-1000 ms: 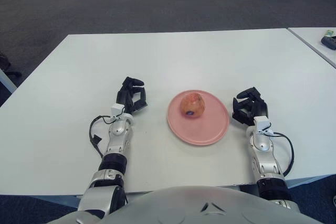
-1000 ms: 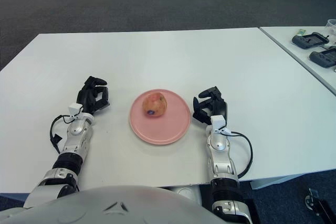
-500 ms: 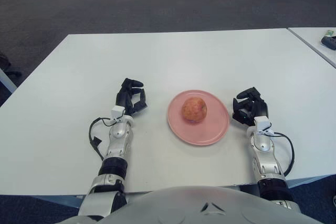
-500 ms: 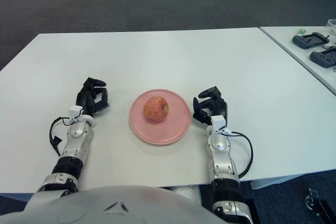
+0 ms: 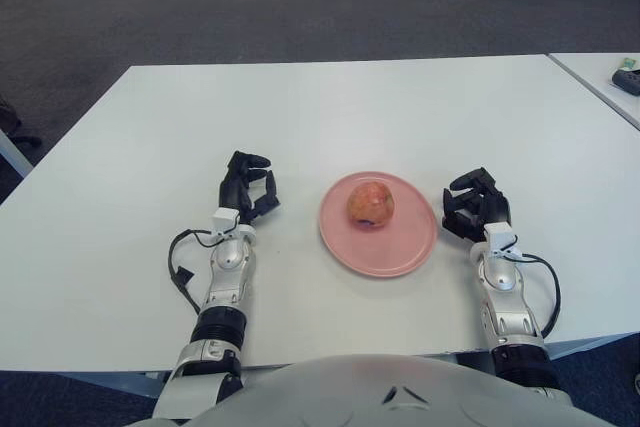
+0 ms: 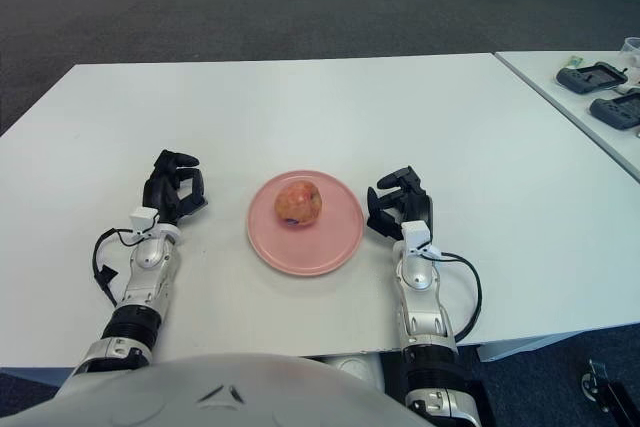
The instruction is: Put the apple into the plate.
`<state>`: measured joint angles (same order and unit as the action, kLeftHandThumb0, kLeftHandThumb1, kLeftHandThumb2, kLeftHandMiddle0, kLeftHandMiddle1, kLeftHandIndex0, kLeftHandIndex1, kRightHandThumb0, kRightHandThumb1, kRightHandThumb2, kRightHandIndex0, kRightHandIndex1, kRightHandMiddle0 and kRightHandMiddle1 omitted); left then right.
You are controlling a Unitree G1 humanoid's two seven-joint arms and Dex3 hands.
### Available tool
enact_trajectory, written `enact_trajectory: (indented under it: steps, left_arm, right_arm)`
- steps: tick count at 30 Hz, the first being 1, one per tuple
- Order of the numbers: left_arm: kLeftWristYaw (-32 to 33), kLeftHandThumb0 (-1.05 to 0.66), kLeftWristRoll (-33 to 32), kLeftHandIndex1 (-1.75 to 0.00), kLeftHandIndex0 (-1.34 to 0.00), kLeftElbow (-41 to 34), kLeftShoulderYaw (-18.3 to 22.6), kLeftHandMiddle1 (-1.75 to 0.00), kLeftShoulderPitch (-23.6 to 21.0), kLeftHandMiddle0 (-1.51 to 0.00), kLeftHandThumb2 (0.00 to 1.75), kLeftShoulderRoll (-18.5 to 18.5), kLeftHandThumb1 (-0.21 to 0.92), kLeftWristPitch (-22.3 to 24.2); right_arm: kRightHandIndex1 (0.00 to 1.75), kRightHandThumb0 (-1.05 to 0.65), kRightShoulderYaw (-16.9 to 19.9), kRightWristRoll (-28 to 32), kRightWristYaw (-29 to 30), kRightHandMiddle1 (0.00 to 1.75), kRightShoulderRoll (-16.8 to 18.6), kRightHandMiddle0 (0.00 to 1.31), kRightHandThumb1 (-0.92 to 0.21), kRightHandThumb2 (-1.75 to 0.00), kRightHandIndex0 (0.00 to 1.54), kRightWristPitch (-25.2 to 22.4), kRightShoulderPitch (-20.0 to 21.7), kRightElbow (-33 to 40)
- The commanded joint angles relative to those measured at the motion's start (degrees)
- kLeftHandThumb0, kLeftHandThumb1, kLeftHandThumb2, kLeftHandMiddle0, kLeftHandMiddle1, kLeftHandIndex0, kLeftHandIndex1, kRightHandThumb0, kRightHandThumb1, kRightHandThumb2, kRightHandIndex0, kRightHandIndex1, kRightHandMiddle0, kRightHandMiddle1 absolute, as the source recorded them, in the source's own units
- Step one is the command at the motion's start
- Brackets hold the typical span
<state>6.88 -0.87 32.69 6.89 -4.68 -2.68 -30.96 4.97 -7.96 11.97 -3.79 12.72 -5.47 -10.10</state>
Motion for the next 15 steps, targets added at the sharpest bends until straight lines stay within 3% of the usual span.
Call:
enact_trajectory:
  steps: [1, 15]
  left_arm:
    - [1.9, -0.42, 0.79, -1.75, -0.45, 1.45, -0.01, -1.73, 3.75, -0.67, 1.07, -1.17, 0.52, 1.93]
    - [4.32, -0.43, 2.75, -1.75, -0.48, -2.18, -0.55, -1.75, 5.56, -0.71, 1.13, -1.49, 0.48, 3.12]
  right_arm:
    - [1.53, -0.41, -0.32, -0.29, -0.29, 1.75, 0.23, 0.42, -0.57, -1.01, 0.66, -2.0, -0.62, 0.2]
    - [1.54, -0.41, -0.08, -0.09, -0.32, 1.75, -0.21, 0.42, -0.56, -1.02, 0.67, -0.04, -0.49, -0.95]
